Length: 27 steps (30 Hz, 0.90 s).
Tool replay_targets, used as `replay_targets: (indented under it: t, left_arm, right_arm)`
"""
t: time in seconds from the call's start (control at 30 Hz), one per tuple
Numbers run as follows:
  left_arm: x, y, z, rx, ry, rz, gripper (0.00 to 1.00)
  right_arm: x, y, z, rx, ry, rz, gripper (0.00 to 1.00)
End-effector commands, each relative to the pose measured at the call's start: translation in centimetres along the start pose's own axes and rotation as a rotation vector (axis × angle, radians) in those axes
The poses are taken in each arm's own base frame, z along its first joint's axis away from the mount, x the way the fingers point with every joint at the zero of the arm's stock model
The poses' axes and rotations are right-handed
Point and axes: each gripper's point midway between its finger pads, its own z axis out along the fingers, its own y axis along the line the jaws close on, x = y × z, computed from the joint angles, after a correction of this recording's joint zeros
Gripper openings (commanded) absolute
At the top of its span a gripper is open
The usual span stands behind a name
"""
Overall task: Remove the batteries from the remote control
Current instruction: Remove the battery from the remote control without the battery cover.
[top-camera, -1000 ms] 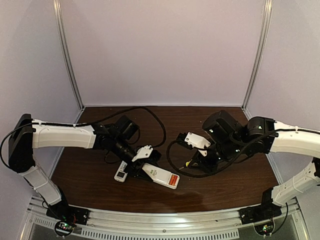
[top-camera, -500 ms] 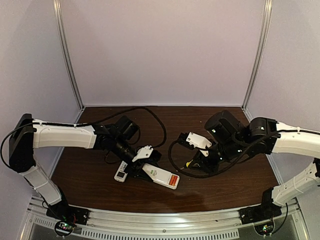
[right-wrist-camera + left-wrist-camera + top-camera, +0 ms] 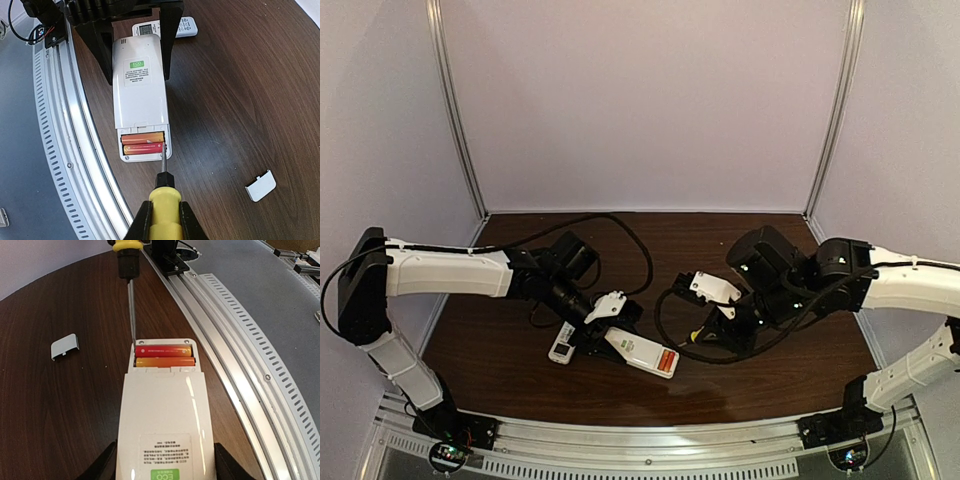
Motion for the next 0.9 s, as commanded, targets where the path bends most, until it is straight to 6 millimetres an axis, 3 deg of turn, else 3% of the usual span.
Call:
replay_targets:
  t: [0.0, 0.87]
  left_arm:
    - [-1.8, 0.7, 0.0, -0.010, -0.050, 0.040, 0.00]
    - [-1.8, 0.6, -0.2, -0.010, -0.051, 0.048, 0.00]
  right_arm:
    - [0.6, 0.5, 0.7, -0.015, 0.021, 0.008, 0.00]
    - [0.4, -0.5, 1.0, 0.047, 0.003, 0.028, 0.00]
